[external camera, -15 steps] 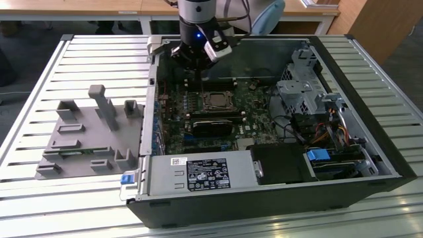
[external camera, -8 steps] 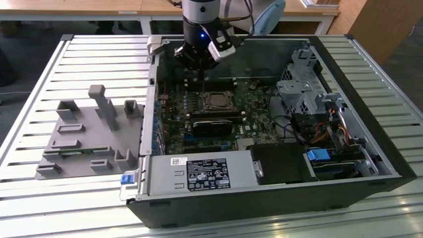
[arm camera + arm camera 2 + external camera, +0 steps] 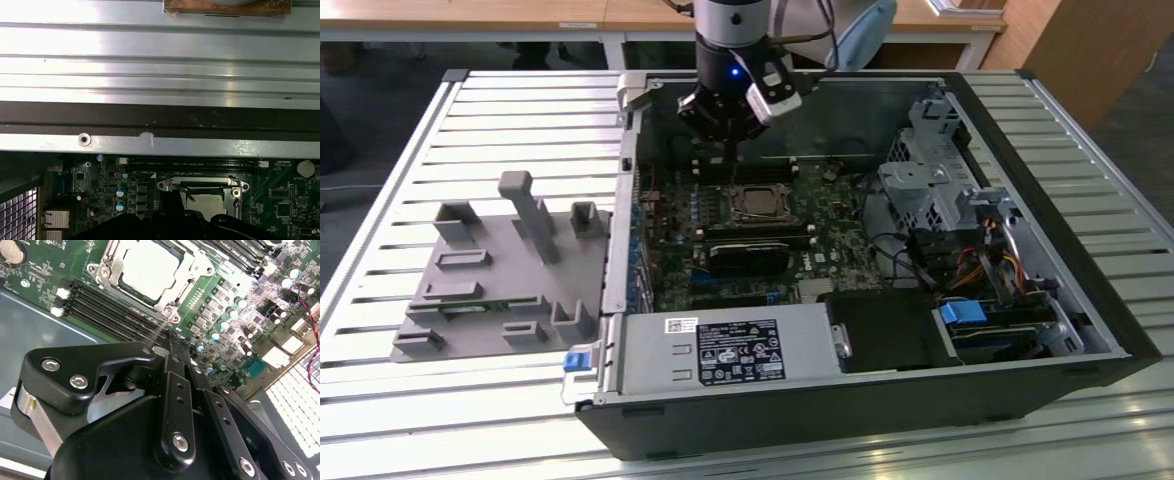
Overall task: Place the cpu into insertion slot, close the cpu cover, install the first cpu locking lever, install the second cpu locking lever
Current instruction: 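Install the first cpu locking lever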
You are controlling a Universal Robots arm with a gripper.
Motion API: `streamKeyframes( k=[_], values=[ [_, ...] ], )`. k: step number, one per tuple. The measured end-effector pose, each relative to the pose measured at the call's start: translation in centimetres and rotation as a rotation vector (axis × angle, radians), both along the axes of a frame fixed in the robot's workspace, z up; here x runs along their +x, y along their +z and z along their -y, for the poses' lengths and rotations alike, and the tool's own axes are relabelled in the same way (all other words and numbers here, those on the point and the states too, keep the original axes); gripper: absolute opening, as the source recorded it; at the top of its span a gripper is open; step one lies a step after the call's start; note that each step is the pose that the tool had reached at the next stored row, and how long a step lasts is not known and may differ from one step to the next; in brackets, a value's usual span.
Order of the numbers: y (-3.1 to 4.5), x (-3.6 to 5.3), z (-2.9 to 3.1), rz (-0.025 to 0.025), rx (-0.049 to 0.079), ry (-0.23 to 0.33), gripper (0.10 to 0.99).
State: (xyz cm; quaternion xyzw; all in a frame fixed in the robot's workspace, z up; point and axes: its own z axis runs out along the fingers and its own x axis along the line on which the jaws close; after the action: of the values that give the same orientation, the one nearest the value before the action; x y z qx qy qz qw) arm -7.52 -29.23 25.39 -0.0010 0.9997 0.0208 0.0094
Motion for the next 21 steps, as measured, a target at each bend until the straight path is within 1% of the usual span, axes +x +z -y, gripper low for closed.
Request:
streamKeyframes(
  k=[7,10,11,12,14,15,21],
  values=[
    [-0.02,0.59,-0.01,0.0001,0.0,0.0,0.125],
    [-0.07,1.17,-0.01,0.0001,0.001,0.0,0.125],
    [-0.11,1.29,0.0,0.0003,0.003,0.0,0.125],
    [-0.15,1.39,0.0,0.0001,0.013,0.0,0.125],
    [-0.22,1.48,0.0,0.0,0.041,0.0,0.125],
    [-0.3,1.52,-0.01,0.0001,0.048,0.0,0.125],
    [-0.51,1.57,0.0,0.0,0.048,0.0,0.125]
  ],
)
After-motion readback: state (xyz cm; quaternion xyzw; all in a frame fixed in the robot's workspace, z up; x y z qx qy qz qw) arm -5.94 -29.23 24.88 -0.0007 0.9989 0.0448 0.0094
